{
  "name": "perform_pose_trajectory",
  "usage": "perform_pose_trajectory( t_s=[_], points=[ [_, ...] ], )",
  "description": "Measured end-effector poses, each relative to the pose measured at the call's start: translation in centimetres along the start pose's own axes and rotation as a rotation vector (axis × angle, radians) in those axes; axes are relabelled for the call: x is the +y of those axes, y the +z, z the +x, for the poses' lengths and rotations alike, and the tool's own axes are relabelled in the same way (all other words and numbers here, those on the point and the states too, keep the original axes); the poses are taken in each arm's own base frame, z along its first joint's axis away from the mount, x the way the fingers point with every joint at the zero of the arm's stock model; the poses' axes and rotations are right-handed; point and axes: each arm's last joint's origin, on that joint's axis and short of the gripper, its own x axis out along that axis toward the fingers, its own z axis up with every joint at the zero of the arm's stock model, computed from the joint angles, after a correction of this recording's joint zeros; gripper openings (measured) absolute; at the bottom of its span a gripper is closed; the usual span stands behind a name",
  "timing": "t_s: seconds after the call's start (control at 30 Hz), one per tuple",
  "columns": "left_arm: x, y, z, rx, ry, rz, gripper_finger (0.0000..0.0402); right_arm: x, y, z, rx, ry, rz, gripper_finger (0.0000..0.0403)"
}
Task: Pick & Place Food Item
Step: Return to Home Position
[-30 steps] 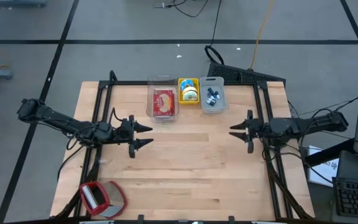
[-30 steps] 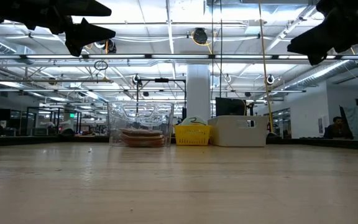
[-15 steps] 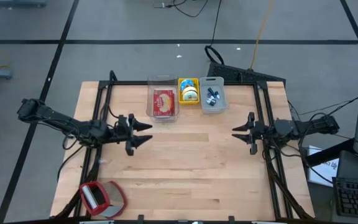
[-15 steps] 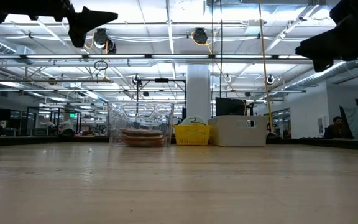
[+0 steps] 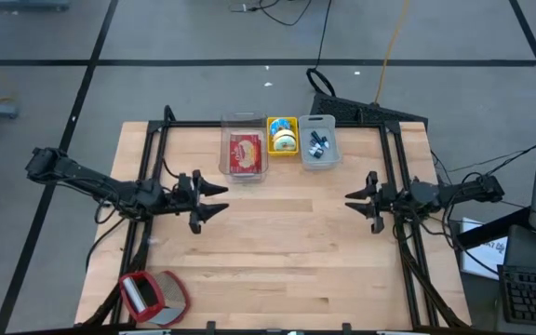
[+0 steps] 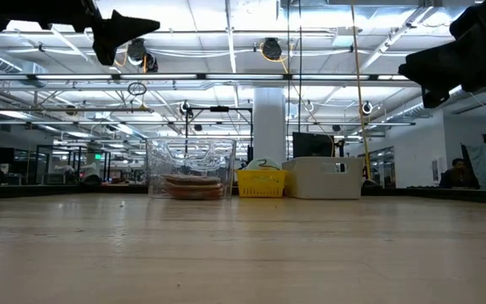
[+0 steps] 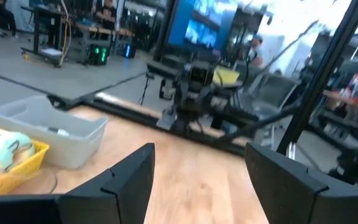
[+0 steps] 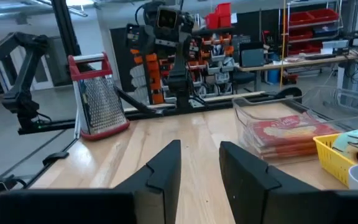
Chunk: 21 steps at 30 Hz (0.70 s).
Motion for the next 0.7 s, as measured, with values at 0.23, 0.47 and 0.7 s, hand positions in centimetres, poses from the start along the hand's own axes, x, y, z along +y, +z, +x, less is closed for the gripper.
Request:
perform_pose_trajectory(
  t_s=[0.23, 0.47, 0.7],
  points=[
    [0.2, -1.4, -0.2, 0.156, -0.040, 0.124, 0.0253, 0.0, 0.1, 0.0, -0.013, 0.003, -0.008, 0.0102],
    [0.6, -0.2, -2.2, 0.161, -0.084, 0.262, 0.0253, 0.1, 0.0, 0.0, -0.005, 0.024, -0.019, 0.0102],
    [1.6, -2.0, -4.1, 0.177, -0.228, 0.316, 0.0253, 0.1, 0.0, 0.0, -0.003, 0.047, -0.054, 0.0102]
  ],
)
